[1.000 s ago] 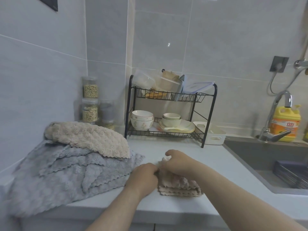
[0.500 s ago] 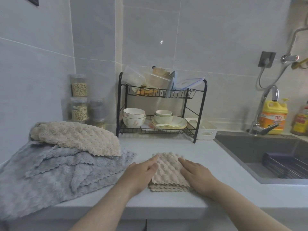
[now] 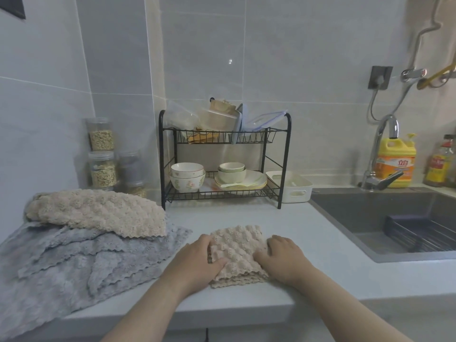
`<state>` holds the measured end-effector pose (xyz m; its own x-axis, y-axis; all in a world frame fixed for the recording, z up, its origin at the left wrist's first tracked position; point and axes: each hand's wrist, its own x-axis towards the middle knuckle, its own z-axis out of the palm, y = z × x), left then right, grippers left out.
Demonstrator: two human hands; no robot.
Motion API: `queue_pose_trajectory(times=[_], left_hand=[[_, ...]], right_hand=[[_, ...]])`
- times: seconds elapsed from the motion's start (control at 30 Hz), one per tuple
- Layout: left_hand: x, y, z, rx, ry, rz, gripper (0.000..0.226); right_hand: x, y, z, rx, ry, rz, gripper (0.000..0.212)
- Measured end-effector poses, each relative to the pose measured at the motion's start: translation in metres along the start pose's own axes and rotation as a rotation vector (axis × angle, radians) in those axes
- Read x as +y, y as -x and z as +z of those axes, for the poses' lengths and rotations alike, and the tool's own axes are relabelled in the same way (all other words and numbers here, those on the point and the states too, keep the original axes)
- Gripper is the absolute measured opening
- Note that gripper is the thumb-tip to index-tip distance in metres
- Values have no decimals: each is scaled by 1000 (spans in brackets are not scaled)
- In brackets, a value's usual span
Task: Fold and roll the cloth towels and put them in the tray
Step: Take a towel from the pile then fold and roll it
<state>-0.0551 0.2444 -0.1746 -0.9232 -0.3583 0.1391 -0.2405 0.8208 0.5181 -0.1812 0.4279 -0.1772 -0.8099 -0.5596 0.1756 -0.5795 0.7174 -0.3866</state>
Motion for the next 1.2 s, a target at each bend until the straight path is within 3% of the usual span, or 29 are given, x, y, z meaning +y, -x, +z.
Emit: queue_pose_trajectory(times=[0.07,0.13,0.23,0.27,0.33,0.4,0.43,0.53,0.63,0.77,0.87,1.0,1.2], left_hand=[[0,-3,-2,11,137,-38,67],[5,-13,-8,58,253,-13,79],[26,-42,-20,-73,227,62,91],[34,-51,-22,-182,257,57,88],[48,-62,-20,-355,350,43,55],[56,-65,-18,-376,444,1,20],[55,-65,-15,-349,558,-31,14],[47,-55,-3,-285,1061,-115,18],[39,-46,12,-195,1266,-177,21],[39,-42,15,-137,1288,-166,26],[44,-38,16,-147,1276,-173,23],[40,-44,18,-7,1165,-209,17],[38,-42,18,-53,1172,-171,15]], right_hand=[[3,2,-2,5,-103,-21,27],[3,5,-7,21,-333,-26,11],[6,10,-15,15,-658,-37,25],[8,11,-17,15,-732,-33,28],[12,12,-18,22,-856,-14,27],[16,9,-17,38,-1009,27,18],[19,7,-17,32,-1080,52,13],[23,3,-16,-28,-1204,84,35],[24,0,-13,-62,-1198,96,40],[28,-2,-15,-3,-1267,147,18],[30,-1,-21,24,-1394,168,17],[25,-2,-18,87,-1259,199,19],[22,3,-18,96,-1161,195,19]])
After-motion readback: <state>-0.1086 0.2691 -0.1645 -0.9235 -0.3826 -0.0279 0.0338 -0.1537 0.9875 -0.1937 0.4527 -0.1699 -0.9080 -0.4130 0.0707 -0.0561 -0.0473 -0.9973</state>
